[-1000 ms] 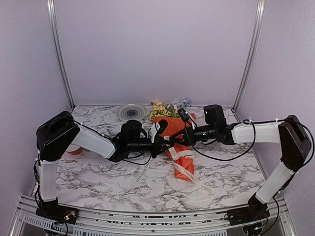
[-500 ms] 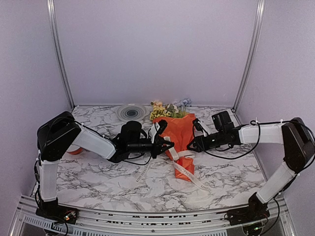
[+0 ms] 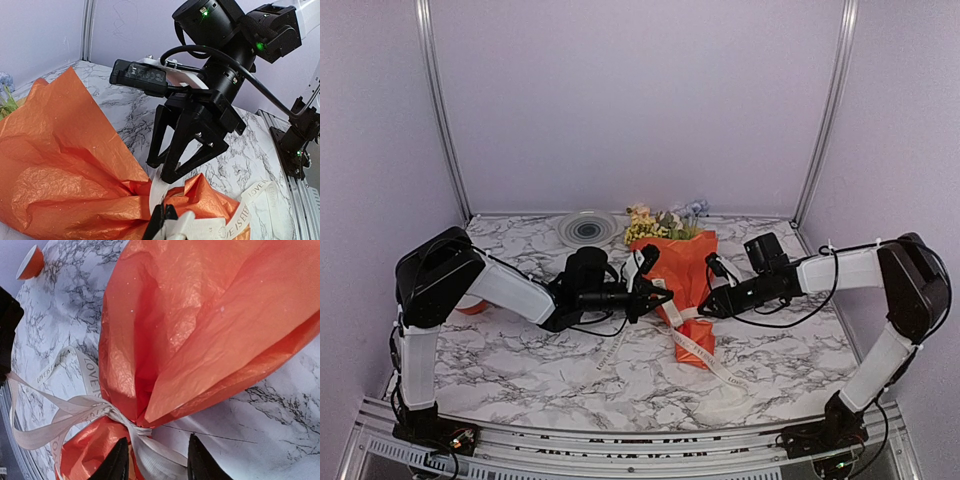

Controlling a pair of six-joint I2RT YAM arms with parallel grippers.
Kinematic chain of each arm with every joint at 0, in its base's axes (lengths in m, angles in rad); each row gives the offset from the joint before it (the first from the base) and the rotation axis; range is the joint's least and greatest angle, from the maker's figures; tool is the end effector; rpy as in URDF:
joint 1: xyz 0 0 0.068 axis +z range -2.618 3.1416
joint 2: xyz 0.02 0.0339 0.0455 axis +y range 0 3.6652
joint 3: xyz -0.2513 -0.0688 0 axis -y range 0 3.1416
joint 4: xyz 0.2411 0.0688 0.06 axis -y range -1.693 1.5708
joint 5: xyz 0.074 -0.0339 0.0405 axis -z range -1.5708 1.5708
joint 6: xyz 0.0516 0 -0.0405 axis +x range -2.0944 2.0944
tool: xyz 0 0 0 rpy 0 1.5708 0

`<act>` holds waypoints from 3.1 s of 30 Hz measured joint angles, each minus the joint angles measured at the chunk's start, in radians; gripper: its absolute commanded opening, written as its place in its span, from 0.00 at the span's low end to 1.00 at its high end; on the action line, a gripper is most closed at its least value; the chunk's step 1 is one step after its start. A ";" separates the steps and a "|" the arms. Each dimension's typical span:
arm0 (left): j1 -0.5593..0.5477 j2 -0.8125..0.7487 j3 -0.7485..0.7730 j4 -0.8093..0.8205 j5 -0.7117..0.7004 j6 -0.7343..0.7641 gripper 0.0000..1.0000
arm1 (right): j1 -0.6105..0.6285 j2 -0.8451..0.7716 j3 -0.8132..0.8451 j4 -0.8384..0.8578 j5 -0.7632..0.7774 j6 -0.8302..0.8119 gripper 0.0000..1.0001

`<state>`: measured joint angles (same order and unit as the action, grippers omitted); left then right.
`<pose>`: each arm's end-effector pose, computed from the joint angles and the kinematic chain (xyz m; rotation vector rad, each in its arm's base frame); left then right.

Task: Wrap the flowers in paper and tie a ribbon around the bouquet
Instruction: Cross the ribbon over the folded bouquet.

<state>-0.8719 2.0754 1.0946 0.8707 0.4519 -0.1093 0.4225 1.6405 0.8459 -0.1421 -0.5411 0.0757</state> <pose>0.2692 -0.3553 0.1533 0.9911 1.4985 -1.0993 0.2803 0.1552 0.1389 -0.6609 2.4435 0.8815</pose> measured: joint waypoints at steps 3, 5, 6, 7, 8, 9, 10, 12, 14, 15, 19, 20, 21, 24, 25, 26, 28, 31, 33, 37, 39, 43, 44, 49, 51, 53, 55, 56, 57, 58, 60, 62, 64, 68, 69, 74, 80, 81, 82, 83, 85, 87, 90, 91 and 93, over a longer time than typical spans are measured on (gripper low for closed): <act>0.000 0.000 0.000 0.000 0.000 0.000 0.00 | 0.000 0.003 0.000 0.000 -0.006 -0.006 0.10; 0.000 0.000 0.000 0.000 0.000 0.000 0.00 | 0.000 0.003 0.000 -0.001 -0.013 -0.003 0.03; 0.000 0.000 0.000 0.000 0.000 0.000 0.00 | 0.000 0.003 0.000 -0.002 -0.016 -0.005 0.02; 0.000 0.000 0.000 0.000 0.000 0.000 0.00 | 0.000 0.003 0.000 -0.001 -0.021 -0.004 0.00; 0.000 0.000 0.000 0.000 0.000 -0.002 0.00 | 0.000 0.003 0.000 -0.001 -0.025 -0.004 0.00; 0.000 0.000 0.000 0.000 0.000 -0.003 0.00 | 0.000 0.003 0.000 -0.001 -0.032 -0.004 0.00; 0.000 0.000 0.000 0.000 0.000 -0.006 0.00 | 0.000 0.003 0.000 -0.001 -0.036 -0.004 0.00; 0.000 0.002 0.000 0.000 -0.004 -0.013 0.00 | 0.000 -0.002 0.000 -0.002 -0.049 -0.003 0.00; 0.001 0.005 0.000 0.001 -0.020 -0.026 0.00 | 0.000 -0.019 0.000 -0.002 -0.072 -0.002 0.00; 0.001 0.009 0.000 0.001 -0.034 -0.039 0.00 | 0.001 -0.031 -0.001 -0.002 -0.084 -0.002 0.00; 0.013 0.035 0.000 0.006 -0.087 -0.113 0.01 | 0.002 -0.098 -0.020 0.001 -0.134 -0.001 0.00; 0.018 0.042 0.000 0.006 -0.101 -0.128 0.05 | 0.002 -0.113 -0.027 0.004 -0.145 -0.001 0.00; 0.023 0.048 0.000 0.006 -0.115 -0.144 0.08 | 0.003 -0.122 -0.034 0.006 -0.153 0.000 0.00; 0.032 0.051 0.000 0.002 -0.149 -0.176 0.15 | 0.005 -0.137 -0.056 0.008 -0.175 0.003 0.00; 0.035 0.051 0.002 -0.003 -0.163 -0.187 0.19 | 0.005 -0.136 -0.062 0.008 -0.181 0.003 0.00; 0.037 0.051 0.003 -0.008 -0.178 -0.200 0.24 | 0.006 -0.136 -0.067 0.008 -0.186 0.004 0.00; 0.042 0.051 0.004 -0.017 -0.208 -0.223 0.40 | 0.006 -0.136 -0.073 0.011 -0.196 0.008 0.00; 0.048 0.051 0.005 -0.048 -0.250 -0.255 0.59 | 0.006 -0.136 -0.076 0.015 -0.204 0.014 0.00; 0.053 0.051 0.006 -0.071 -0.283 -0.283 0.65 | 0.006 -0.136 -0.076 0.018 -0.209 0.018 0.00; 0.079 0.051 -0.004 -0.092 -0.355 -0.349 0.68 | 0.006 -0.136 -0.076 0.022 -0.210 0.022 0.00; 0.097 0.048 -0.019 -0.093 -0.386 -0.378 0.66 | 0.006 -0.136 -0.076 0.022 -0.210 0.022 0.00; 0.120 -0.001 -0.106 -0.057 -0.439 -0.360 0.54 | 0.006 -0.136 -0.076 0.022 -0.210 0.023 0.00; 0.117 -0.021 -0.131 -0.040 -0.435 -0.334 0.53 | 0.006 -0.136 -0.076 0.022 -0.210 0.023 0.00; 0.003 -0.135 -0.187 0.013 -0.247 0.057 0.57 | 0.006 -0.135 -0.076 0.022 -0.210 0.023 0.00; -0.064 -0.158 -0.164 -0.036 -0.154 0.230 0.57 | 0.006 -0.134 -0.076 0.022 -0.211 0.023 0.00; -0.121 -0.154 -0.115 -0.125 -0.092 0.378 0.59 | 0.006 -0.133 -0.076 0.022 -0.212 0.023 0.00; -0.146 -0.136 -0.058 -0.219 -0.060 0.507 0.59 | 0.006 -0.133 -0.076 0.024 -0.214 0.023 0.00; -0.149 -0.122 -0.031 -0.265 -0.053 0.570 0.59 | 0.006 -0.133 -0.076 0.026 -0.214 0.023 0.00; -0.149 -0.110 -0.014 -0.299 -0.053 0.618 0.58 | 0.006 -0.132 -0.076 0.028 -0.214 0.023 0.00; -0.150 -0.097 0.000 -0.332 -0.057 0.665 0.54 | 0.006 -0.130 -0.076 0.029 -0.215 0.022 0.00; -0.154 -0.071 0.020 -0.375 -0.078 0.727 0.45 | 0.006 -0.126 -0.076 0.030 -0.217 0.022 0.00; -0.161 -0.031 0.051 -0.410 -0.128 0.778 0.39 | 0.006 -0.122 -0.076 0.030 -0.218 0.022 0.00; -0.172 0.010 0.082 -0.433 -0.182 0.813 0.34 | 0.006 -0.120 -0.076 0.031 -0.219 0.023 0.00; -0.193 0.047 0.105 -0.459 -0.254 0.844 0.20 | 0.006 -0.120 -0.076 0.032 -0.220 0.022 0.00; -0.195 0.047 0.106 -0.464 -0.264 0.844 0.16 | 0.006 -0.120 -0.076 0.032 -0.220 0.022 0.00; -0.200 0.051 0.147 -0.477 -0.301 0.814 0.00 | 0.006 -0.120 -0.076 0.035 -0.221 0.023 0.00; -0.200 0.055 0.191 -0.478 -0.331 0.738 0.00 | 0.006 -0.120 -0.076 0.037 -0.226 0.025 0.00; -0.200 0.058 0.198 -0.478 -0.338 0.726 0.00 | 0.006 -0.120 -0.076 0.037 -0.227 0.026 0.00; -0.200 0.064 0.208 -0.479 -0.349 0.713 0.00 | 0.006 -0.120 -0.076 0.037 -0.228 0.027 0.00; -0.200 0.069 0.217 -0.480 -0.359 0.700 0.00 | 0.006 -0.120 -0.076 0.038 -0.229 0.029 0.00; -0.200 0.084 0.240 -0.483 -0.383 0.676 0.00 | 0.006 -0.120 -0.076 0.047 -0.235 0.035 0.00; -0.200 0.103 0.266 -0.491 -0.404 0.657 0.00 | 0.006 -0.120 -0.078 0.060 -0.241 0.048 0.00; -0.200 0.125 0.303 -0.510 -0.445 0.633 0.00 | 0.006 -0.120 -0.088 0.081 -0.247 0.067 0.10; -0.200 0.132 0.319 -0.517 -0.459 0.626 0.00 | 0.006 -0.120 -0.089 0.082 -0.247 0.069 0.14; -0.200 0.148 0.348 -0.529 -0.489 0.616 0.00 | 0.006 -0.120 -0.092 0.078 -0.246 0.072 0.25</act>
<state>-1.0718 2.2234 1.4425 0.3416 -0.0368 0.5072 0.4286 1.5204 0.7544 -0.0639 -0.7868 0.1474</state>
